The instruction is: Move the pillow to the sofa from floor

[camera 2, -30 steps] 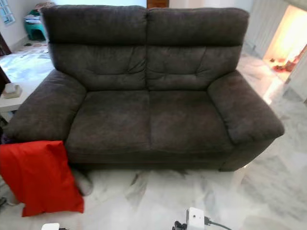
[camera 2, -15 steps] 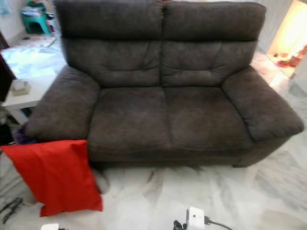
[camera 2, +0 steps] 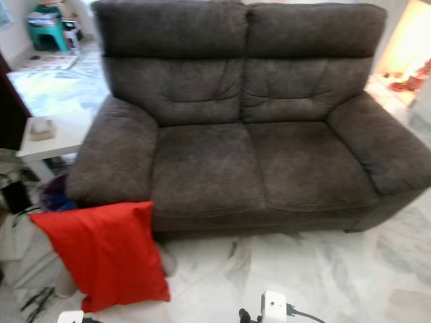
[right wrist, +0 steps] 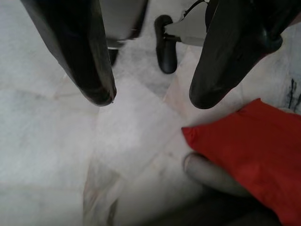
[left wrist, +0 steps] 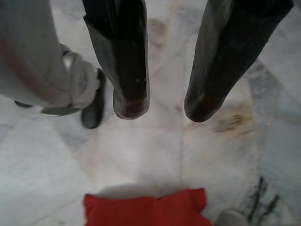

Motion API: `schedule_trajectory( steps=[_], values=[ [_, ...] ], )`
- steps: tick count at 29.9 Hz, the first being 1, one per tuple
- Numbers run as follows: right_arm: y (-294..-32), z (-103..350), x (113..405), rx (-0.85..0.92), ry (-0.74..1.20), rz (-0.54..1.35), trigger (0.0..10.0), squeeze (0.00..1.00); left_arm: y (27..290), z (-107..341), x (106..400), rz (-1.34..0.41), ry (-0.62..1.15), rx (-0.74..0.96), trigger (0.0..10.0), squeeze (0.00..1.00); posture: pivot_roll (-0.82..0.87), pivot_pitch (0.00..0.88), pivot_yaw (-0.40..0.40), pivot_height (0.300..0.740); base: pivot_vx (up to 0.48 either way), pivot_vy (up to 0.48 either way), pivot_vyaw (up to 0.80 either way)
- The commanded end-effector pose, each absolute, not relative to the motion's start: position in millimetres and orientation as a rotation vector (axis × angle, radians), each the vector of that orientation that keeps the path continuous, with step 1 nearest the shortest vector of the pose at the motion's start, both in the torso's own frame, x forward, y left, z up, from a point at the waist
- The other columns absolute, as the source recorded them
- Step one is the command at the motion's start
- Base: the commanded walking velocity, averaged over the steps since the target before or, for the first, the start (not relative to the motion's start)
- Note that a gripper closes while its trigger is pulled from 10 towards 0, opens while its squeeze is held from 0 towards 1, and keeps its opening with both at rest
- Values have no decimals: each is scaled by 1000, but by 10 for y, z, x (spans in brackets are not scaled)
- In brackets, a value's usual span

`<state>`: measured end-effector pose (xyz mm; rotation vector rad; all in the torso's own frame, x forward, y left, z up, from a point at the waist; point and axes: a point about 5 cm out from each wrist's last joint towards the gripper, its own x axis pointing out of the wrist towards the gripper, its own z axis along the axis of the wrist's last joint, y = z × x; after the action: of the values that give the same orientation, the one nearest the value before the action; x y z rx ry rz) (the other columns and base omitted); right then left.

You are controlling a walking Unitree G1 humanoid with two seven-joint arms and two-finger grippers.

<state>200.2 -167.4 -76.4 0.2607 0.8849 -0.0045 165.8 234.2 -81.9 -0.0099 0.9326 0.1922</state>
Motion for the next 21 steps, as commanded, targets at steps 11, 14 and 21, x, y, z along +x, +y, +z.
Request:
schedule_trajectory(
  steps=[11, 14, 21],
  values=[
    [-1727, -783, 1948, 226, 883, 4, 10000, 0, 2347, -889, 1497, 205, 985, -13, 10000, 0, 57, 114, 25, 740, 0, 0, 0],
    [-1729, -780, 1952, 203, 881, 14, 10000, 0, 2338, -891, 1495, 205, 986, -14, 10000, 0, 57, 114, 25, 740, 0, 0, 794],
    [-1746, -793, 1926, 213, 890, 5, 10000, 0, 2325, -897, 1490, 201, 991, -12, 10000, 0, 55, 96, 28, 740, 0, 0, 800]
  ],
)
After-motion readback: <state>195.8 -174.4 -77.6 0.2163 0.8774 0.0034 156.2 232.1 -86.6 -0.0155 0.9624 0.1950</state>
